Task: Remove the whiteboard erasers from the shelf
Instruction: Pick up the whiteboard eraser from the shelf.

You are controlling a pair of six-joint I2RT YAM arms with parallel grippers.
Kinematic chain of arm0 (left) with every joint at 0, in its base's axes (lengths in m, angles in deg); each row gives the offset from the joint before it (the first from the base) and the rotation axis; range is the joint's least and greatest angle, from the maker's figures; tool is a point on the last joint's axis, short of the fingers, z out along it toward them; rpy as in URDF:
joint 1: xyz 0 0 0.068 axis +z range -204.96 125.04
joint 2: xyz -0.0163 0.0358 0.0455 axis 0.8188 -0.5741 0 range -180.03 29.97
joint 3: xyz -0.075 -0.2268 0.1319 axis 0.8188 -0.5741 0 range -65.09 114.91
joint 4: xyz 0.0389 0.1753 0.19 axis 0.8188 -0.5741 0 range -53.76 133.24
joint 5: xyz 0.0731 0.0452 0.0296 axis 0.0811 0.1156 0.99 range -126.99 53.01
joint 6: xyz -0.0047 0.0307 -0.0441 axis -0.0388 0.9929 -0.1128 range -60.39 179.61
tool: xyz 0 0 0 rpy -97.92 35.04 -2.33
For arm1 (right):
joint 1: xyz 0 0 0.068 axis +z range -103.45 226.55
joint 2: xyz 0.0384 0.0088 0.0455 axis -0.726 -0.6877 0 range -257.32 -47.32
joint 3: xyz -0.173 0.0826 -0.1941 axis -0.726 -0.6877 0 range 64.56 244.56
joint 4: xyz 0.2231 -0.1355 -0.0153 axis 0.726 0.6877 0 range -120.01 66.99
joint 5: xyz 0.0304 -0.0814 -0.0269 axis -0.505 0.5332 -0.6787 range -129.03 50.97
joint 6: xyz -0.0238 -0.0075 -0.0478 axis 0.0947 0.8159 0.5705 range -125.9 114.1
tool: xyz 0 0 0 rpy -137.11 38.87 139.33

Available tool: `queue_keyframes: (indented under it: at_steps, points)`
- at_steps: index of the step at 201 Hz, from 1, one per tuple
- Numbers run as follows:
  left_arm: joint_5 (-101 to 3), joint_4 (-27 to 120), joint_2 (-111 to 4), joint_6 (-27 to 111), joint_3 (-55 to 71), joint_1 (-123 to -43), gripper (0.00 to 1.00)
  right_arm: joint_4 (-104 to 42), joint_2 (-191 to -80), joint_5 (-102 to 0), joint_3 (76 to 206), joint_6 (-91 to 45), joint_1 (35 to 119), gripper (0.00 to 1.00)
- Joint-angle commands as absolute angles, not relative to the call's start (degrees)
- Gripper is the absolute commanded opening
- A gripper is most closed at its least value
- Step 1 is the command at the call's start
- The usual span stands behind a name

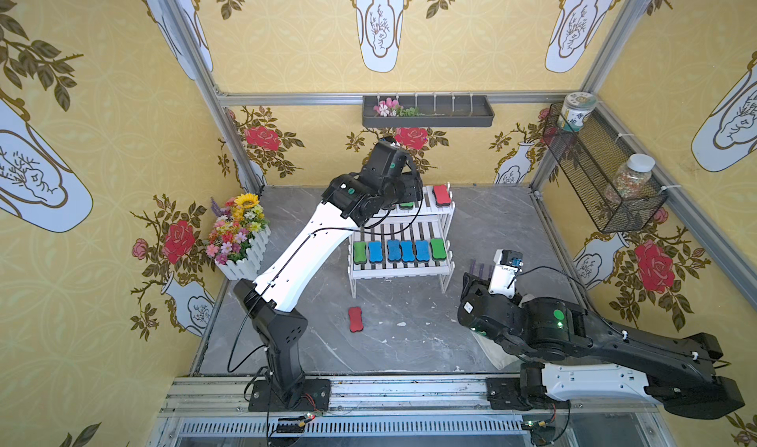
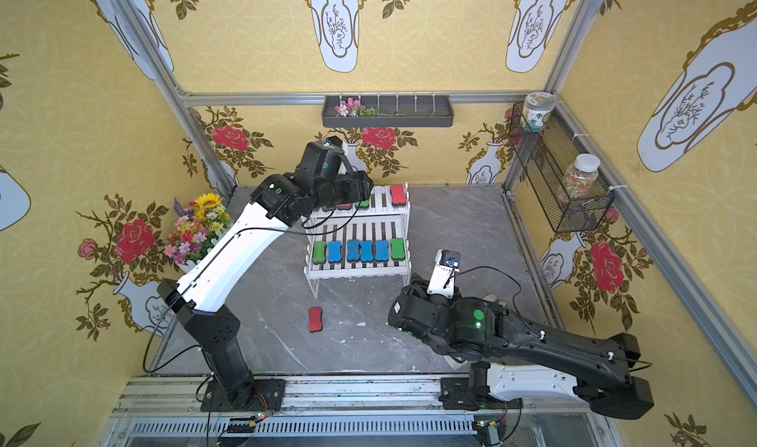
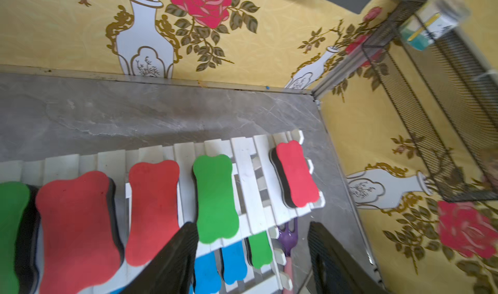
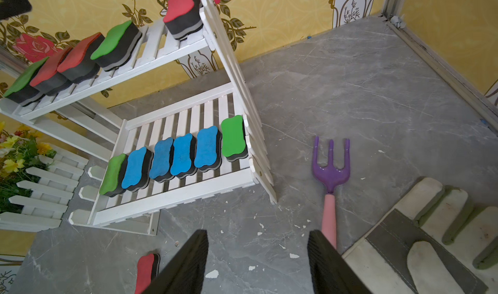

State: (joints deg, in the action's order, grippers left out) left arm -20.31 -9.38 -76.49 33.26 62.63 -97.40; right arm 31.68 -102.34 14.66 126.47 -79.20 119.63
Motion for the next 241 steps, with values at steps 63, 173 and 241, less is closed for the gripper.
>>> queue_keyframes:
  at_steps: [63,173,241]
  points:
    - [-11.5,-19.3,-86.6,34.3,73.8,-100.3,0.65,32.7,-95.7,14.6,122.6,-78.0,118.5,0.65]
    - [-5.4,-21.4,-88.6,34.8,75.8,-101.2,0.65,30.8,-93.1,14.4,120.5,-77.9,118.4,0.65]
    - [-5.8,-21.3,-89.9,35.4,75.8,-101.2,0.64,31.1,-91.7,14.7,120.2,-78.3,118.4,0.65]
